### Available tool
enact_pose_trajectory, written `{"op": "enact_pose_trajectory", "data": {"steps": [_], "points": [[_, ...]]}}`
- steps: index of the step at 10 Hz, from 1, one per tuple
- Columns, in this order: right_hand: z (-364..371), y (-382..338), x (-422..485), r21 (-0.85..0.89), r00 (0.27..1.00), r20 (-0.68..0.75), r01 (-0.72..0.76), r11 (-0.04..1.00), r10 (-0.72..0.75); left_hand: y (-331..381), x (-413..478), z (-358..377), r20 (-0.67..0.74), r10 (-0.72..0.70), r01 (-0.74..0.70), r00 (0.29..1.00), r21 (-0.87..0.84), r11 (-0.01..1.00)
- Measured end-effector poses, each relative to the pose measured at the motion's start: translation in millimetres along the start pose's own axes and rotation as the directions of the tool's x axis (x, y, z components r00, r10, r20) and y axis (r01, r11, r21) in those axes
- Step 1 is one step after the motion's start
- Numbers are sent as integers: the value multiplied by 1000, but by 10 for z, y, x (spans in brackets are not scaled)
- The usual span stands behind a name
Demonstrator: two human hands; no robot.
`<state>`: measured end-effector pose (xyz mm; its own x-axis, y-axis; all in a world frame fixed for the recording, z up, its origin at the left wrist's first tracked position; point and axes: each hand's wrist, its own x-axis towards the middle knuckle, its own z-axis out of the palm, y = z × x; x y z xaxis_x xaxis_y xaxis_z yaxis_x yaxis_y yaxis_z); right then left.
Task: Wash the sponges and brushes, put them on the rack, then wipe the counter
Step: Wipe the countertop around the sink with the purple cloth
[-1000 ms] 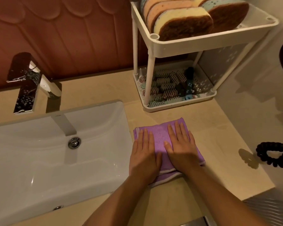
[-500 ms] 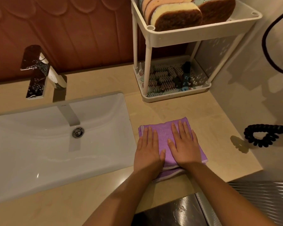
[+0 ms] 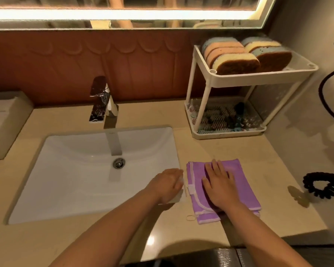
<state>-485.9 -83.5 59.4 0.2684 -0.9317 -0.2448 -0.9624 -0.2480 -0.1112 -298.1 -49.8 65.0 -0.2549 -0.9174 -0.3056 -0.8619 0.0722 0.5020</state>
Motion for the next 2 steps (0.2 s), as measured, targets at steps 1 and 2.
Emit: {"op": "enact_pose_trajectory", "data": {"steps": [1,2], "points": [[-138,-286,42,34,998,37,56,998,-57,-227,-173,-219,105,-122,117,987,50,992],[-298,-593,103,89,989,83,117,989,-125,-423,-351,-538,117,-175,168,978,70,983]]}}
